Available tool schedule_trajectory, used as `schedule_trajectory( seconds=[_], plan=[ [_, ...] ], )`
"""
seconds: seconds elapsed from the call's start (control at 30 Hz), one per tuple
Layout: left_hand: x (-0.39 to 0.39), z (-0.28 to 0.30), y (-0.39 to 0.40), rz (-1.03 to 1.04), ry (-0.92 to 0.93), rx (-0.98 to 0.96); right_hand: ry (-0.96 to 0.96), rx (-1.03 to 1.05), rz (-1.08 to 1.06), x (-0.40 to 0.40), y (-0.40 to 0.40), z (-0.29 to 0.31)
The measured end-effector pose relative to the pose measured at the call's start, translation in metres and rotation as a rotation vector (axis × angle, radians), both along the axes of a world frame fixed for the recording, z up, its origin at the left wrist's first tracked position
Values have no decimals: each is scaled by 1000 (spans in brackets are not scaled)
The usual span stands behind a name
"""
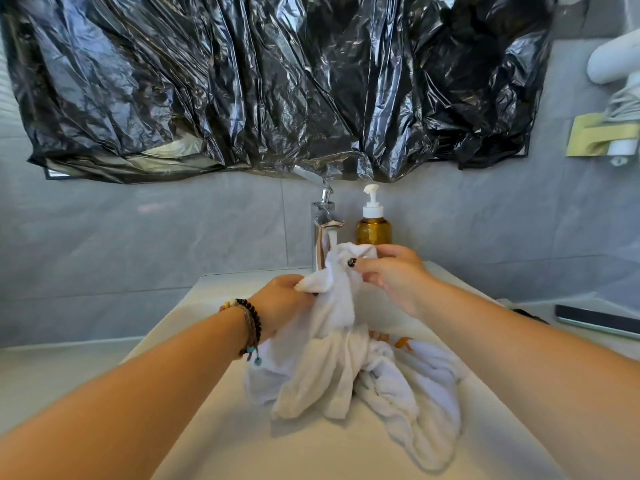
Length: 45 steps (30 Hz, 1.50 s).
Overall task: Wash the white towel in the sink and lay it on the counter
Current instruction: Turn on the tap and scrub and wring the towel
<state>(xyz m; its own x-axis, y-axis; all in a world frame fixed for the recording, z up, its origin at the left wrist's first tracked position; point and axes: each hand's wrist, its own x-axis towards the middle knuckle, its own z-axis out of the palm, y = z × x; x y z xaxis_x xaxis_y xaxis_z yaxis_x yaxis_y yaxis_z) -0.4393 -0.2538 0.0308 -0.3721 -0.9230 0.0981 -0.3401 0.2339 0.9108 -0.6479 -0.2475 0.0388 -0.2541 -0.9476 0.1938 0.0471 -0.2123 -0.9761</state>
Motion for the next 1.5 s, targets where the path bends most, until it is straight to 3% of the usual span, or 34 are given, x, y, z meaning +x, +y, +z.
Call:
schedule_trajectory(
  seconds=[0.1,0.27,0.47,0.53,0.63,0.8,1.03,1.13,1.3,1.5],
  plan=[
    [-12,-1,8,14,157,52,-9,101,-73,21,0,-14],
    [-28,-2,15,110,305,54,-10,485,95,44,-2,-24],
    [-34,5,14,171,373,42,16,423,267,41,4,-17],
    [-31,12,12,222,347,4,-40,328,304,44,5,-16],
    [-22,25,8,329,255,-91,-100,193,129,47,2,-4],
    [-9,32,6,303,125,-99,96,67,6,41,5,1],
    [22,24,1,157,43,103,326,63,-150,69,5,-25],
    [23,17,-2,140,53,135,367,144,-120,78,10,-27],
    [21,15,-8,175,-9,153,485,112,-47,71,7,-29],
    [20,8,-15,143,-243,137,421,116,-91,73,2,-27]
  ],
)
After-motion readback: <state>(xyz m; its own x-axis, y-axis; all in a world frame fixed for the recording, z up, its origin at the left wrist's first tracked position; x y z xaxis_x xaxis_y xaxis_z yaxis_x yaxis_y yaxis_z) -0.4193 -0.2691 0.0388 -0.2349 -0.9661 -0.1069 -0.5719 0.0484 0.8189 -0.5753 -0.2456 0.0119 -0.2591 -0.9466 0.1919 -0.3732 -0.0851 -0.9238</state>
